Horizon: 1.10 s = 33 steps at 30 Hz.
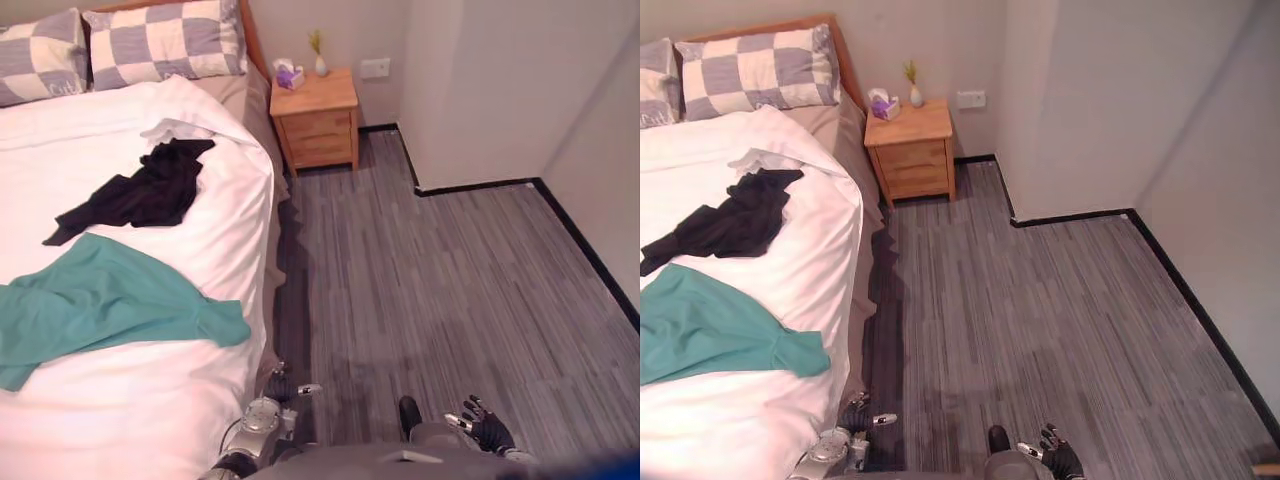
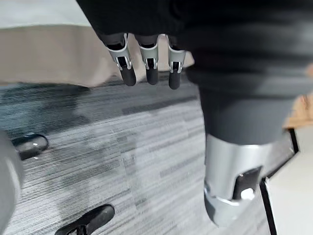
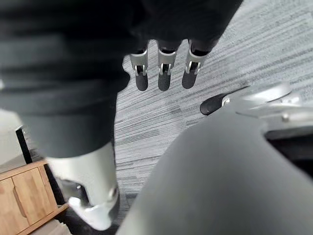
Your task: Tidy the bed and pick cloth on bed and put in laundry
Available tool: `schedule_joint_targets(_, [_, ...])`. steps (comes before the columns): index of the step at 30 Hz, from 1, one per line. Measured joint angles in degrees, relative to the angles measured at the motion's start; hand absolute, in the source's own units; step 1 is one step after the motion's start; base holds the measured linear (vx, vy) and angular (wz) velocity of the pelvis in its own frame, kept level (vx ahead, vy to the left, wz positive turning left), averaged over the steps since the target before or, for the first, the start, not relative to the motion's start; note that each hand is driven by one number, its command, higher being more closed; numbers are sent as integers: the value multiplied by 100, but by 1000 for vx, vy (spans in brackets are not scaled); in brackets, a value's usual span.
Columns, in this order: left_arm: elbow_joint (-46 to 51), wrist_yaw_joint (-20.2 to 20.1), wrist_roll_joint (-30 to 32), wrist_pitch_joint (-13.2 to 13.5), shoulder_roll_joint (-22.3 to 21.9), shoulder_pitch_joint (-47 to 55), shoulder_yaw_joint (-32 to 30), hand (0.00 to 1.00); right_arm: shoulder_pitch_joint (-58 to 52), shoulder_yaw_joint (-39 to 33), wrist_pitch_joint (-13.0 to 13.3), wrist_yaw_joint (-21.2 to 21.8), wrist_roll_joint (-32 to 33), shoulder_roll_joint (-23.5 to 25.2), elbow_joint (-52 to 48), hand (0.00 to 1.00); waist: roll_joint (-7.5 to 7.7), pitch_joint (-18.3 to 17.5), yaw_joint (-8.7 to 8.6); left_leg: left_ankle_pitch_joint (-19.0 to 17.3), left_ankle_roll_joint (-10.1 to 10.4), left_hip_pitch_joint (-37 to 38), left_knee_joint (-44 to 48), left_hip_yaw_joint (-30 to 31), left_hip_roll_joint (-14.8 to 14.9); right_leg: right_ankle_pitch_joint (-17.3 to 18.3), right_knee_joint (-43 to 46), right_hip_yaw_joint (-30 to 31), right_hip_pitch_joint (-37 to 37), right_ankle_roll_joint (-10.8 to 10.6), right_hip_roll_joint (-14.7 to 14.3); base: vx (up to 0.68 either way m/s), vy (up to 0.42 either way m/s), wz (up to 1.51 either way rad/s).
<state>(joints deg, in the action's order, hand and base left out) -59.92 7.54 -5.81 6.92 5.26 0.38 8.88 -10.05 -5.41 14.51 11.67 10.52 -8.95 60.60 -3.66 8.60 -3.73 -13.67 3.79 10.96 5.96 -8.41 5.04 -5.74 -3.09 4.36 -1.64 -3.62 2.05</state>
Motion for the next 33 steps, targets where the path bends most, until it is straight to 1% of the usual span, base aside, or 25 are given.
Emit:
schedule_joint_targets(2, [-2, 21, -48, -15, 0, 83, -2, 0, 9, -31, -75, -50, -59, 13, 6, 0, 56, -25, 8, 2, -4, -4, 2, 87, -23, 0, -46, -97, -55, 0, 30, 40, 10, 19])
schedule_joint_targets(4, [-5, 41, -91, -34, 7, 167, -54, 0, 10, -72, -240, -70, -67, 107, 35, 0, 132, -68, 28, 2, -4, -2, 7, 142, -26, 0, -103, -161, -115, -1, 46, 18, 6, 17])
schedule_joint_targets(6, [-11, 137, -264, -57, -2, 279, -299, 0, 15, -114, -432, -89, -79, 126, 72, 0, 202, -118, 115, 3, -5, 9, 13, 191, -21, -5, -175, -204, -185, -1, 51, -8, -17, 11])
schedule_joint_targets(7, [-11, 155, -278, -57, -7, 304, -378, 0, 14, -116, -448, -97, -97, 135, 78, 0, 217, -128, 122, 5, -8, 9, 15, 211, -21, -16, -209, -230, -214, 2, 56, -12, -17, 8])
schedule_joint_targets(8, [-228, 161, -203, -156, -56, 308, -949, 0, -10, -233, -612, -66, -276, 209, 174, 0, 459, -271, 317, 246, -13, 88, -313, 470, -41, 8, -234, -532, -290, -19, 115, -5, -6, 3])
schedule_joint_targets(13, [-228, 159, -203, -158, -53, 311, -954, 0, -13, -235, -614, -64, -273, 213, 173, 0, 463, -273, 318, 246, -13, 84, -307, 462, -38, 9, -234, -532, -287, -19, 115, 0, 0, 0])
schedule_joint_targets(15, [-226, 150, -203, -199, -51, 308, -955, 0, -14, -241, -626, -65, -237, 216, 173, 0, 463, -272, 317, 245, -13, 73, -304, 441, -19, 27, -235, -538, -280, -10, 115, 0, 0, 0])
schedule_joint_targets(18, [-218, 149, -230, -355, -38, 282, -950, 0, -14, -315, -721, -63, -163, 239, 173, 0, 463, -271, 305, 211, -6, -10, -284, 438, -8, 131, -242, -625, -253, -3, 116, -5, -10, 7])
schedule_joint_targets(19, [-210, 160, -304, -456, -38, 263, -955, 0, -11, -375, -775, -57, -165, 247, 176, 0, 456, -266, 310, 155, 23, -22, -270, 436, 15, 168, -233, -702, -251, 6, 106, 31, -34, 6])
schedule_joint_targets(20, [-208, 161, -385, -561, -51, 243, -975, 0, -6, -466, -847, -45, -165, 246, 188, 0, 384, -248, 307, -25, 41, -93, -123, 419, 107, 215, -227, -781, -252, 33, 61, 59, -54, -1])
schedule_joint_targets(21, [-200, 161, -398, -605, -90, 244, -1034, 0, 5, -510, -873, -32, -165, 235, 203, 0, 334, -244, 307, -133, 72, -154, 16, 386, 194, 267, -180, -840, -230, 77, 16, 101, -82, -24])
schedule_joint_targets(22, [-158, 172, -427, -670, -192, 284, -1319, 0, 19, -512, -950, 1, -172, 151, 209, 0, 209, -244, 341, -300, 237, -223, 277, 199, 428, 422, 324, -1078, -34, 280, -115, 174, -46, -47])
schedule_joint_targets(23, [-132, 185, -408, -677, -240, 384, -1784, 0, 86, -487, -1029, 14, -177, 177, 157, 0, 209, -238, 402, -404, 320, -491, 1164, -63, 562, 999, 1164, -1267, 230, 347, -115, 152, -40, -46])
schedule_joint_targets(24, [-96, 186, -402, -697, -246, 357, -2017, 0, 93, -492, -1072, 14, -176, 205, 135, 0, 269, -210, 386, -416, 346, -897, 2029, -141, 632, 1258, 1438, -1318, 359, 293, -53, 76, -52, -18])
schedule_joint_targets(25, [179, 190, -421, -728, -329, 343, -2299, 0, 81, -481, -1169, 14, -171, 247, 34, 0, 349, -181, 346, 95, 220, -1728, 3606, -209, 803, 1491, 1779, -1357, 440, 315, 37, -31, -99, 9])
schedule_joint_targets(26, [373, 181, -428, -708, -355, 414, -2324, 0, 63, -403, -1287, 9, -175, 242, -73, 0, 401, -115, 352, 797, 107, -2243, 4711, -193, 1010, 1602, 1848, -1330, 287, 416, 105, -34, -97, 9])
schedule_joint_targets(27, [434, 167, -428, -703, -367, 427, -2323, 0, 74, -337, -1340, 5, -181, 181, -136, 0, 332, -72, 355, 809, 128, -2354, 5023, -202, 1092, 1667, 1845, -1326, 174, 476, 103, 29, -72, 5])
schedule_joint_targets(28, [475, 122, -431, -721, -448, 418, -2281, 0, 123, -295, -1438, 12, -208, 70, -180, 0, 178, -5, 338, 512, 134, -2525, 5191, -253, 1102, 1784, 1825, -1330, -41, 483, 125, 132, -46, 6])
schedule_joint_targets(29, [490, 97, -437, -729, -491, 417, -2284, 0, 141, -350, -1536, 8, -231, 39, -180, 0, 126, 27, 333, 355, 125, -2584, 4835, -444, 1064, 1794, 1738, -1330, -218, 423, 162, 188, -30, 10])
schedule_joint_targets(30, [493, 74, -437, -727, -490, 421, -2284, 0, 149, -361, -1573, -4, -232, 44, -175, 0, 132, 32, 334, 293, 112, -2590, 4495, -561, 1000, 1787, 1667, -1325, -302, 401, 191, 164, -2, 8])
schedule_joint_targets(31, [493, -43, -427, -724, -477, 430, -2291, 0, 191, -367, -1642, -6, -223, 52, -144, 0, 170, 31, 341, 277, 129, -2570, 3560, -709, 803, 1774, 1534, -1307, -444, 377, 269, 8, 45, -9])
schedule_joint_targets(32, [494, -131, -417, -719, -459, 444, -2294, 0, 342, -478, -1705, 2, -224, 82, -43, 0, 203, 53, 356, 391, 139, -2438, 2331, -742, 485, 1768, 1421, -1266, -510, 334, 357, -71, 57, -25])
schedule_joint_targets(33, [485, -145, -404, -706, -453, 464, -2289, 0, 408, -557, -1735, 17, -231, 95, 6, 0, 201, 54, 370, 556, 134, -2318, 1647, -738, 367, 1776, 1374, -1189, -535, 293, 371, -101, 106, -57])
